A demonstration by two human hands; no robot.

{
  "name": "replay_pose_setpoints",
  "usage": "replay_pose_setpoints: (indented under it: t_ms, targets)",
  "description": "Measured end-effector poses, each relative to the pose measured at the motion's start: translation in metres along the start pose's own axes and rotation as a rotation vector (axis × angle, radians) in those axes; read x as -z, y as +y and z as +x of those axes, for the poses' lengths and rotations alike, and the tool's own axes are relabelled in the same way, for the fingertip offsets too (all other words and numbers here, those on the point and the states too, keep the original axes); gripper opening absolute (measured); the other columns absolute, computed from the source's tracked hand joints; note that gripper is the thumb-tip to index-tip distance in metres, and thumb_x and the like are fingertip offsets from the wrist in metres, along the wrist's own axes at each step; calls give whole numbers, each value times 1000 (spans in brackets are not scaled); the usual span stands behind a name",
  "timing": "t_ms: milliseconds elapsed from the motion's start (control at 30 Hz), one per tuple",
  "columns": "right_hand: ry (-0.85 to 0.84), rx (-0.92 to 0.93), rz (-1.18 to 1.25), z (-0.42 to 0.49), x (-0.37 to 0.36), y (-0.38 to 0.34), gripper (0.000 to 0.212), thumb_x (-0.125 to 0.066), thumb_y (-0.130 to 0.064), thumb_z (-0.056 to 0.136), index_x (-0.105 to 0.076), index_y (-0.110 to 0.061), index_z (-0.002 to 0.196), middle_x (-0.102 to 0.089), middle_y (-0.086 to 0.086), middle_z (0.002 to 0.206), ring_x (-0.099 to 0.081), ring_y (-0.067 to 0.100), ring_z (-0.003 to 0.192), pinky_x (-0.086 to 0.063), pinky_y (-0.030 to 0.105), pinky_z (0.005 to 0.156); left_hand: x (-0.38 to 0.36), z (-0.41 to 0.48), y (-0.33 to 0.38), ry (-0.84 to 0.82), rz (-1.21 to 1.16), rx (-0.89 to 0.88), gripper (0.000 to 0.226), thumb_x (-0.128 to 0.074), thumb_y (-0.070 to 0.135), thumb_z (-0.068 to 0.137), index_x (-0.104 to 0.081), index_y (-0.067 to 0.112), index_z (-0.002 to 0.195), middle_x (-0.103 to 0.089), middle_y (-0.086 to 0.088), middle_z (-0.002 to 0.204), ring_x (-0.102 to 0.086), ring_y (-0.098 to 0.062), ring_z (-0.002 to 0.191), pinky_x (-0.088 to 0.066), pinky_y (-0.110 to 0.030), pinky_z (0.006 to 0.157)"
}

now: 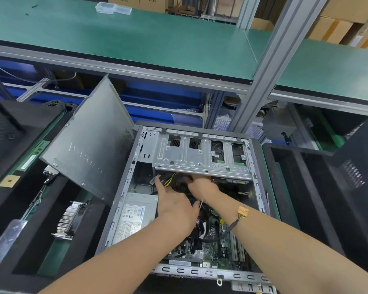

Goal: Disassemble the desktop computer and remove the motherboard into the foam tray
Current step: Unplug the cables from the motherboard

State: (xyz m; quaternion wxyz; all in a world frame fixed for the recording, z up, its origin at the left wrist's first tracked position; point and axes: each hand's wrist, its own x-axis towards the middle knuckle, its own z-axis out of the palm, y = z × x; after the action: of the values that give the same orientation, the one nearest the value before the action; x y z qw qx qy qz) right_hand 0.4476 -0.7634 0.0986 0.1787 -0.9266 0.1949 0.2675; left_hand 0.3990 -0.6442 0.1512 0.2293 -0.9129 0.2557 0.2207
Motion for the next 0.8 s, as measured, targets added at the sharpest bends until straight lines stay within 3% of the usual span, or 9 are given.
replay_pose_setpoints:
  t_ms: [133, 200, 267, 333, 433, 533, 600, 667, 800]
  targets:
    - [-120, 162, 32, 5, 0, -14, 46, -51, -44, 106, -57, -13, 139, -62, 14, 138, -59, 32, 122, -47, 35, 94, 1, -3, -3, -56, 60, -122, 60, -33, 37, 107, -20, 23, 163, -43, -19, 155, -26, -48, 146, -14, -76, 110]
    - [-192, 143, 48, 8, -2, -21, 62, -55, -59, 100, -56, -14, 142, -60, 12, 141, -57, 29, 124, -45, 34, 93, 1, -3, -6, -62, 46, -142, 59, -33, 33, 106, -22, 23, 163, -46, -16, 151, -35, -47, 140, -26, -72, 106]
    - [-227, 96, 116, 11, -4, -25, 72, -59, -65, 95, -56, -13, 145, -59, 12, 143, -56, 29, 127, -45, 37, 105, 0, -4, -8, -56, 25, -154, 60, -37, 32, 105, -21, 23, 162, -49, -15, 147, -41, -47, 135, -32, -68, 102]
    - [-233, 124, 247, 14, -3, -23, 63, -67, -56, 93, -61, -14, 140, -61, 10, 140, -57, 26, 124, -44, 38, 107, -3, -6, -8, -12, 26, -208, 75, -48, 31, 102, -5, 29, 164, -47, -14, 145, -42, -51, 132, -33, -69, 98]
    - [-374, 167, 460, 12, 0, -19, 37, -62, -36, 102, -68, -15, 132, -65, 4, 133, -58, 21, 121, -42, 31, 98, -5, -6, -7, -3, 23, -220, 86, -54, 33, 100, 4, 35, 163, -41, -15, 152, -29, -59, 139, -22, -80, 99]
    - [-320, 186, 481, 11, -3, -18, 41, -63, -40, 101, -66, -17, 135, -65, 5, 138, -57, 24, 128, -38, 41, 115, -5, -2, -4, -38, -13, -144, 75, -47, 39, 102, -4, 33, 163, -40, -16, 156, -14, -60, 147, -4, -88, 98]
    - [-218, 234, 444, 12, -6, -17, 43, -68, -42, 98, -66, -20, 134, -66, 5, 135, -60, 24, 124, -41, 44, 114, -5, 0, -2, -57, -44, -51, 61, -22, 48, 107, -26, 20, 161, -45, -21, 153, -12, -53, 152, 5, -86, 102]
    - [-151, 281, 452, 14, -9, -13, 38, -71, -37, 96, -67, -21, 130, -68, 4, 130, -61, 23, 120, -43, 43, 112, -4, -1, 0, -70, -60, -7, 69, -7, 50, 108, -37, 10, 156, -47, -25, 152, -13, -50, 153, 6, -84, 106]
    - [-113, 286, 445, 16, -11, -12, 23, -75, -35, 92, -71, -27, 114, -72, 3, 121, -64, 24, 113, -47, 38, 107, -2, -1, 0, -69, -64, 6, 77, -3, 52, 107, -44, 5, 151, -48, -27, 150, -20, -50, 151, 1, -82, 110]
